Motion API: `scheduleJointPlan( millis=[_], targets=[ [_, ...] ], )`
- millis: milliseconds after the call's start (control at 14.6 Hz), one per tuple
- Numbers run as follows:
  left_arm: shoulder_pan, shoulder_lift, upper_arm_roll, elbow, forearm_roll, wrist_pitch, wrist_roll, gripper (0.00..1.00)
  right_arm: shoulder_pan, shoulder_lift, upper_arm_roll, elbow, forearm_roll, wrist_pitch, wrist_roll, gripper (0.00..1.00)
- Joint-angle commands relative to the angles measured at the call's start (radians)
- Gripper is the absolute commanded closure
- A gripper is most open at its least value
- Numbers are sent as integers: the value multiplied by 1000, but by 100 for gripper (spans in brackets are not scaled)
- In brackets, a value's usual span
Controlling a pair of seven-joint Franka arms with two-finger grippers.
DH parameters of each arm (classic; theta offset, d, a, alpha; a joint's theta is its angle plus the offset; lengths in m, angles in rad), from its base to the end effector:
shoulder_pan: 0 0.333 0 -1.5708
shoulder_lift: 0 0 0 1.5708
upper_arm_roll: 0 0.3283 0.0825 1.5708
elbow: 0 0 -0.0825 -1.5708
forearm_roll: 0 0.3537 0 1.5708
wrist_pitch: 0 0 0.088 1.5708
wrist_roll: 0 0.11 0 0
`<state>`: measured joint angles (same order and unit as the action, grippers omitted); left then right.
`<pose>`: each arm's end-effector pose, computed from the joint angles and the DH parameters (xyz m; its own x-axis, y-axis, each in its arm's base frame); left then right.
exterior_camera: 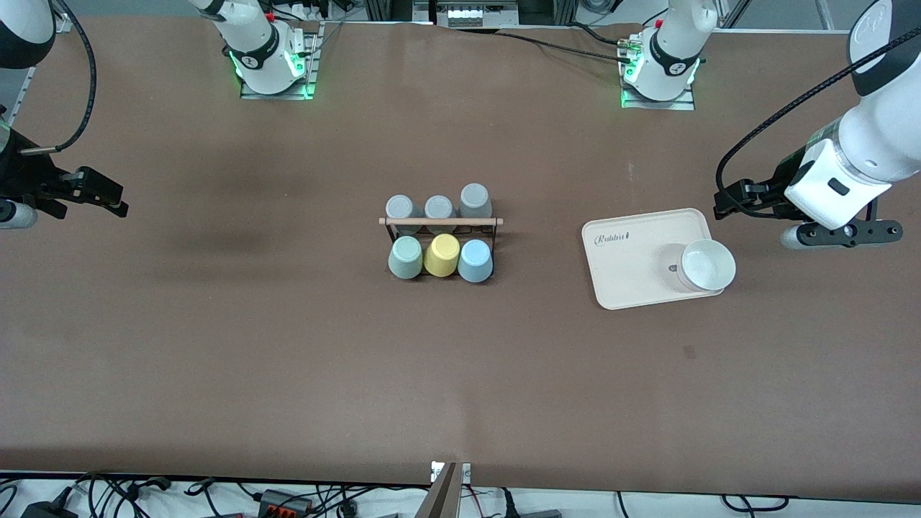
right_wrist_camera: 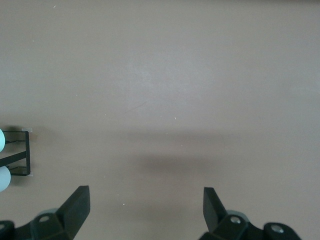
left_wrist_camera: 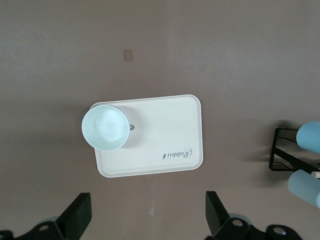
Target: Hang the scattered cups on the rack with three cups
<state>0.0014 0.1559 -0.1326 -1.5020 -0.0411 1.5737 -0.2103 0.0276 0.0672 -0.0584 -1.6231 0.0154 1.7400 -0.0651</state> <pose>0.5654 -0.0731 0.5798 0.9924 0.0792 -0.0937 0.0835 -0.9956 0.0428 0.5585 -0.0147 0.5893 0.9982 0.0321 0.0504 0.0325 -0.9994 -0.0081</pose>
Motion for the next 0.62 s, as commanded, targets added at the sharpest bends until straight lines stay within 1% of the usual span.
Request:
scheduleJointPlan(
  millis=[0, 548],
  targets=[
    [2, -16, -5, -15, -8, 6, 17, 0, -5, -20, 11, -20, -11, 3, -15, 0],
    [2, -16, -7, -15, -8, 8, 17, 0, -5, -27, 9, -18, -11, -27, -24, 0]
  ],
)
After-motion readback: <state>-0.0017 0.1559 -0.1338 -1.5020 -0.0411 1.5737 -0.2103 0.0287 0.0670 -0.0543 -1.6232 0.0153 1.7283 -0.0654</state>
